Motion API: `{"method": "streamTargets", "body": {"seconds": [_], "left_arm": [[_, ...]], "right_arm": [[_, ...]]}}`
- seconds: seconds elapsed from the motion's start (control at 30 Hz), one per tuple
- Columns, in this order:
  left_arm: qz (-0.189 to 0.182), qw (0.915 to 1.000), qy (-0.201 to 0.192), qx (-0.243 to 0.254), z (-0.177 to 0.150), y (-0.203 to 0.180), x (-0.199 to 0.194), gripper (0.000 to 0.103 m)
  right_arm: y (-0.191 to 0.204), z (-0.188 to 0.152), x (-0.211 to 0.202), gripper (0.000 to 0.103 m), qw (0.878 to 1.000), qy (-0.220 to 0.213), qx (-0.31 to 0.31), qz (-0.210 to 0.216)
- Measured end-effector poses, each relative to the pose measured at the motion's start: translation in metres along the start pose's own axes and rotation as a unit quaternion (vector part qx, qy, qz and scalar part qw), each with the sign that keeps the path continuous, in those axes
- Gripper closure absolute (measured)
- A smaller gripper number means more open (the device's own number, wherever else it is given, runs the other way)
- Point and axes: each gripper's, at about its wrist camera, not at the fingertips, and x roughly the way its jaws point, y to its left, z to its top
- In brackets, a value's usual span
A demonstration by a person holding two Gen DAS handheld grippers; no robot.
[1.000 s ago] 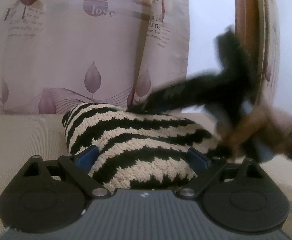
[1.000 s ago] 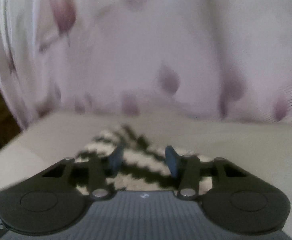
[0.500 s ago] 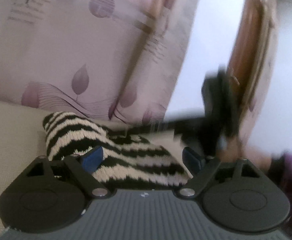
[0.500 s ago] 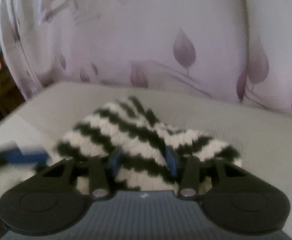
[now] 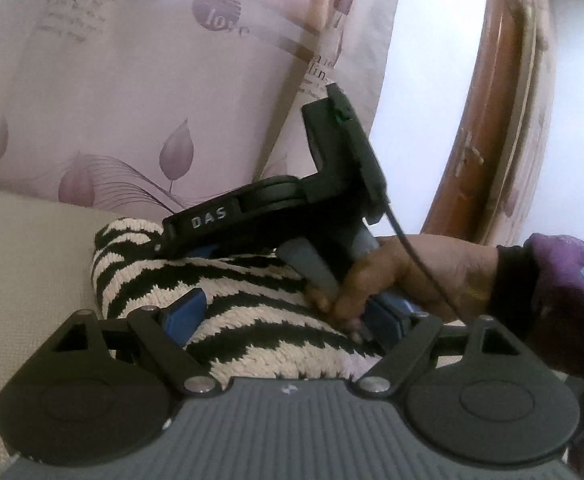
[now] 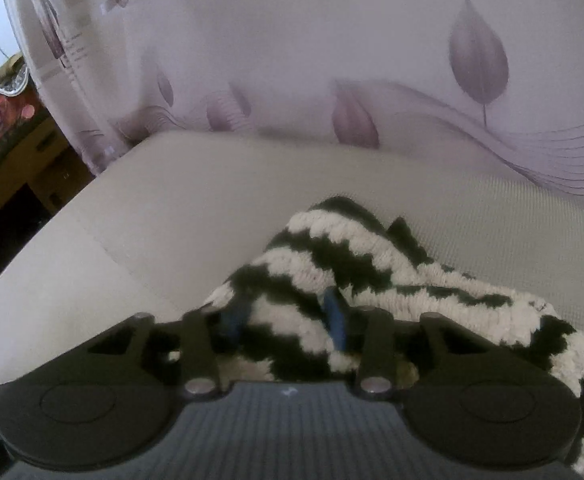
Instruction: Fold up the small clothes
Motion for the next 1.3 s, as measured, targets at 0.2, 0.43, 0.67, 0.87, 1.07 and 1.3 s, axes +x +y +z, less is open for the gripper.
{"method": "streamTargets", "body": {"seconds": [0.2, 0.43, 0.67, 0.87, 1.07, 1.3], "left_arm": [[-0.002, 0.9998, -0.001, 0.022, -0.002, -0.005, 0.001, 0.018], [0.003, 0.9996, 0.002, 0.027, -0.002, -0.007, 0.002, 0.018], [0.001, 0.9994, 0.003, 0.034, -0.006, -0.011, -0.002, 0.017], [0.018, 0.999, -0.016, 0.039, -0.009, -0.015, -0.01, 0.0], [0.061, 0.9952, 0.001, 0.077, -0.009, -0.027, -0.002, 0.0], [0.088, 0.9915, 0.01, 0.095, -0.01, -0.033, 0.002, 0.0]], "right_arm": [[-0.02, -0.006, -0.077, 0.05, 0.994, -0.083, 0.068, 0.015], [-0.001, -0.092, -0.127, 0.05, 0.991, -0.078, -0.008, -0.104], [-0.012, -0.147, -0.129, 0.05, 0.986, -0.124, 0.035, -0.105], [0.003, -0.152, -0.169, 0.048, 0.97, -0.206, 0.056, -0.116], [0.006, -0.183, -0.134, 0.047, 0.973, -0.146, 0.024, -0.177], [-0.006, -0.187, -0.133, 0.017, 0.968, -0.146, 0.062, -0.197]]}}
